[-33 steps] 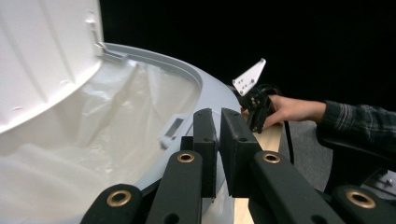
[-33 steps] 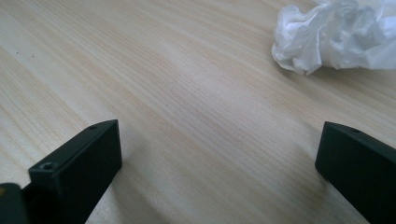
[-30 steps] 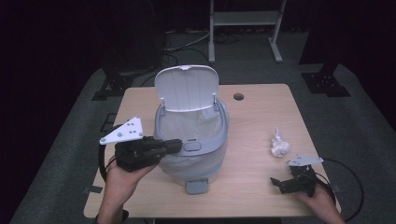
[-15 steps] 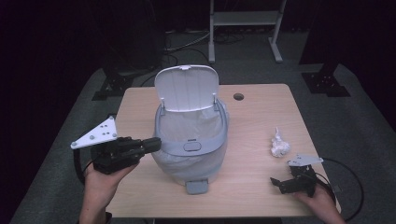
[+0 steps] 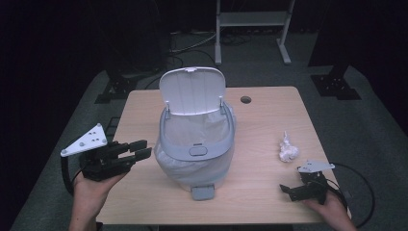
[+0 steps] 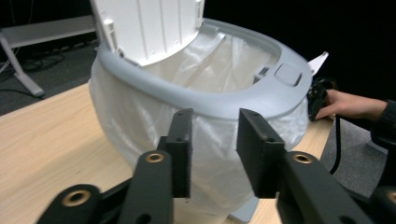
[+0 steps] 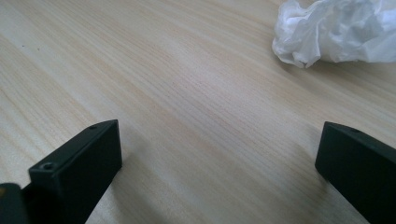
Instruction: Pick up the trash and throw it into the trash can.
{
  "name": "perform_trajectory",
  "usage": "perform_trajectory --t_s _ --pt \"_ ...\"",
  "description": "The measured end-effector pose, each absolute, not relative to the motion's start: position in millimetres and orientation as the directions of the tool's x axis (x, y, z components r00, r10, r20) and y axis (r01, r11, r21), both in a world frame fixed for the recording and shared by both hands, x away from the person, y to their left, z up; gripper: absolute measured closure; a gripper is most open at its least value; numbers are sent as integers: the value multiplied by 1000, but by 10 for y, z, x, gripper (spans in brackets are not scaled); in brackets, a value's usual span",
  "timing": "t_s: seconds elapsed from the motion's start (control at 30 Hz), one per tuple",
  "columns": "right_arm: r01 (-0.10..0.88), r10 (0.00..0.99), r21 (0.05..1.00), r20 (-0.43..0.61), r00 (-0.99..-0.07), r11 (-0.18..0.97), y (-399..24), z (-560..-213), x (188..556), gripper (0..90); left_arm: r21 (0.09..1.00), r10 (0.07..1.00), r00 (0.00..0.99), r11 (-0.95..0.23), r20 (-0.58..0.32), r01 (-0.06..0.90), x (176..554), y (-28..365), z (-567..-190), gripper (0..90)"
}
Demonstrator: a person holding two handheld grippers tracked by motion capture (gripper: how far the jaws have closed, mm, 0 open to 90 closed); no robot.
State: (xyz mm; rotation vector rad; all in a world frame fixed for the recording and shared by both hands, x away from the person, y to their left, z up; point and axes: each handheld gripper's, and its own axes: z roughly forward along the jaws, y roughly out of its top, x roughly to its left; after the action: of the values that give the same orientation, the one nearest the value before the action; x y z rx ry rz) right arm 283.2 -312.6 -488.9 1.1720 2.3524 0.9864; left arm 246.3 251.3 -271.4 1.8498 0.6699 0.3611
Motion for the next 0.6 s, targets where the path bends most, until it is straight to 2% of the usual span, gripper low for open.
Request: perform_trajectory --t_s 0.2,0.27,0.33,0.6 --pt "565 796 710 10 -605 421 -3126 -4889 2832 0 915 639 767 -279 -50 291 2486 2539 -2818 461" --pt "565 796 709 10 -605 421 -3126 -4888 2832 0 915 647 761 -285 -37 287 2491 2547 -2844 436" --pt "565 796 709 10 -606 421 -3126 -4888 2832 0 911 650 759 -290 -37 293 2504 2558 -2889 361" --pt "565 796 709 10 -605 421 -3126 -4888 2832 0 893 683 729 -300 -44 335 2577 2584 -3139 222"
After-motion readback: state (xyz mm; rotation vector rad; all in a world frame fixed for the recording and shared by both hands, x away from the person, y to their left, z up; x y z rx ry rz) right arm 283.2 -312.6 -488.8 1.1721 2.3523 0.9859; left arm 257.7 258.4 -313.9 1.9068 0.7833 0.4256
